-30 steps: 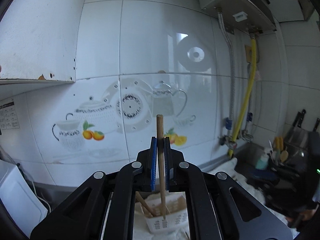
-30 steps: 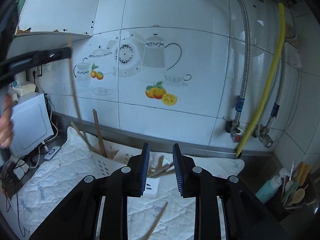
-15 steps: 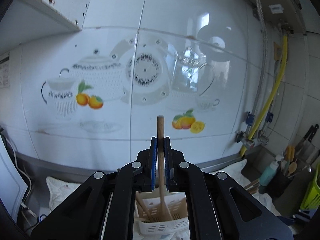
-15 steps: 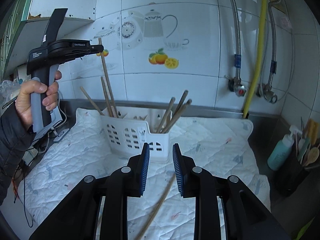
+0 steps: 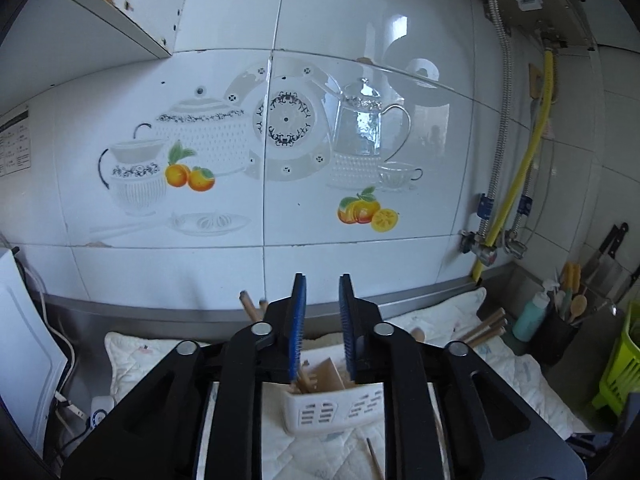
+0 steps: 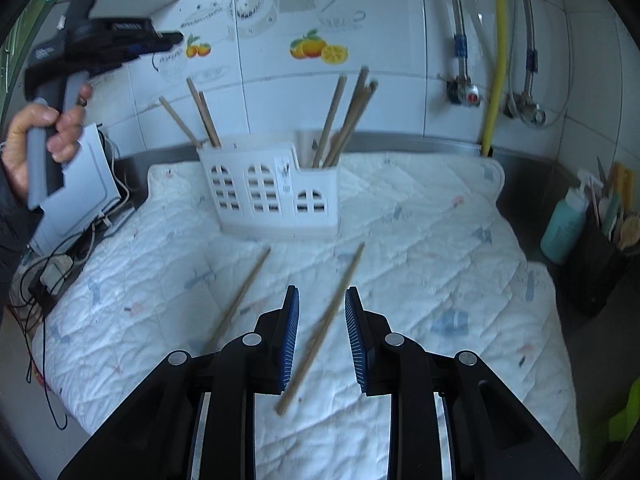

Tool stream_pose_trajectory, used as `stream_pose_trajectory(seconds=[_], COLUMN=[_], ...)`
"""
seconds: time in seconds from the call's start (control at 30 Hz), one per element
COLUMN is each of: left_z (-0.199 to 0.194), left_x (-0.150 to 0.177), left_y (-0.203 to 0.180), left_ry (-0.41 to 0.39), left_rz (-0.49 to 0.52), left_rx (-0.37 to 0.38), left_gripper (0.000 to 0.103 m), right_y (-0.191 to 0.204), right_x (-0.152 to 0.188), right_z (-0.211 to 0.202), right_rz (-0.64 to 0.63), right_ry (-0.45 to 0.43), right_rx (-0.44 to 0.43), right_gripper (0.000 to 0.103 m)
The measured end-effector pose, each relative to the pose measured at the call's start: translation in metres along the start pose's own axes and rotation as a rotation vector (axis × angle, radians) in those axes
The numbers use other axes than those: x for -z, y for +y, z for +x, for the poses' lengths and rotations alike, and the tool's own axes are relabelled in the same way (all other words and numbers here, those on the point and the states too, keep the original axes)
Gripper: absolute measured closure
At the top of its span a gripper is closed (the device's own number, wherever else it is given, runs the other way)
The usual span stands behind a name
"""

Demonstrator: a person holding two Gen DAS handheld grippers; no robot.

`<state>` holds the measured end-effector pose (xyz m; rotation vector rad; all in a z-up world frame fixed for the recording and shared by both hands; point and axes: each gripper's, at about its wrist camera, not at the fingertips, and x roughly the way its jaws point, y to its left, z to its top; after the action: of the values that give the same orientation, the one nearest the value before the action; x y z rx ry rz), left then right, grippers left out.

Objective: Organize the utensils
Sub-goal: 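Open the right tool over the holder while the left tool drops its chopstick inside, then close the right tool on a chopstick while the left tool grasps the last one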

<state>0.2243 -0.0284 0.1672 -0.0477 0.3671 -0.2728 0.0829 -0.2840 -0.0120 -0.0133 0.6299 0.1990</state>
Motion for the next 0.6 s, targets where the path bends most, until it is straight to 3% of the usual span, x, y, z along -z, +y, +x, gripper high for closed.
stream_pose_trajectory(seconds=[0.23, 0.6], left_z=[-0.042, -0.076], left_x=[0.046, 0.145], left_y=[-0.001, 0.01], left_ry=[0.06, 0.211], left_rz=[0.026, -0.018], left_rx=[-0.014, -0.022], left_gripper=[0.067, 0.054], right_y=[0.01, 0.018], right_x=[0.049, 0.067], right_z=[0.02, 0.061], right_rz=[0.074, 0.116], right_ry=[0.105, 0.177], right_rx=[-0.045, -0.004], right_gripper=[0.079, 0.083])
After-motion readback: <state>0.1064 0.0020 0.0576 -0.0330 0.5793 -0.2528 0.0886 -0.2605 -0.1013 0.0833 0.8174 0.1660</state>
